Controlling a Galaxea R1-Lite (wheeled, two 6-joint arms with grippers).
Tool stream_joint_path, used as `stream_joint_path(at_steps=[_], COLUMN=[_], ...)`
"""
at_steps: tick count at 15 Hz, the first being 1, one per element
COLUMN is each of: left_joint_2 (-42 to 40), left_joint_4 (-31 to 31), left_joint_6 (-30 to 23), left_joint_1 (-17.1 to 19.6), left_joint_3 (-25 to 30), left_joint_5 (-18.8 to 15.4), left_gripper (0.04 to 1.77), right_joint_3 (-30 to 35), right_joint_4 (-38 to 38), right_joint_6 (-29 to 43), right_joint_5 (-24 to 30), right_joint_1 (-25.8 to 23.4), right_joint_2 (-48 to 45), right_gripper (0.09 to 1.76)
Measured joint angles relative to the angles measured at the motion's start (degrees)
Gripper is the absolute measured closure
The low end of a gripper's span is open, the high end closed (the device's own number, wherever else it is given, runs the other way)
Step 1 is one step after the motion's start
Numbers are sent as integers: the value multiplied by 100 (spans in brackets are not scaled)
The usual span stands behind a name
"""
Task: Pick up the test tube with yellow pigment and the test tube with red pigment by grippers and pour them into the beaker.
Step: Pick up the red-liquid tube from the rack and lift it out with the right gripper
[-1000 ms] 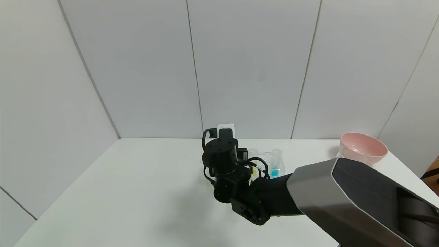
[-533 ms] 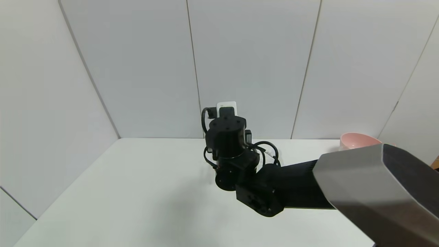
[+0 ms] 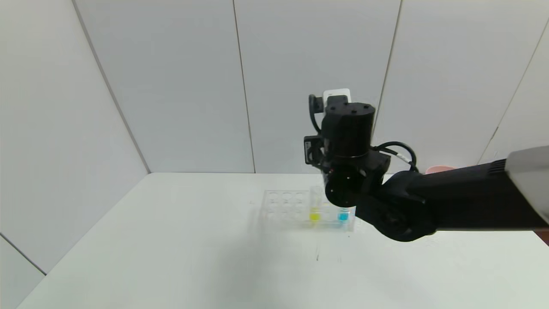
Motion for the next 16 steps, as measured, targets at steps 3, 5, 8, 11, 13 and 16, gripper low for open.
stream_joint_path(at_steps=[3, 5, 8, 11, 13, 16], left_joint_2=[0, 0, 0, 0, 0, 0], left_joint_4=[0, 0, 0, 0, 0, 0], left_joint_6=[0, 0, -2, 0, -2, 0], left_joint_1=[0, 0, 0, 0, 0, 0], left_joint_3=[0, 0, 0, 0, 0, 0], left_joint_5=[0, 0, 0, 0, 0, 0], left_gripper=[5, 5, 5, 5, 5, 5], right_joint_3=[651, 1124, 1766, 2208, 2293, 2315], right_joint_4=[-37, -149, -373, -400, -393, -362], right_joint_6=[-30, -37, -26, -35, -24, 5], right_joint_5=[255, 553, 881, 1018, 1019, 1024], right_joint_1=[-499, -924, -1506, -1919, -1980, -1965], right_joint_2=[-518, -840, -1268, -1593, -1694, -1786], right_gripper=[126, 126, 126, 126, 126, 126])
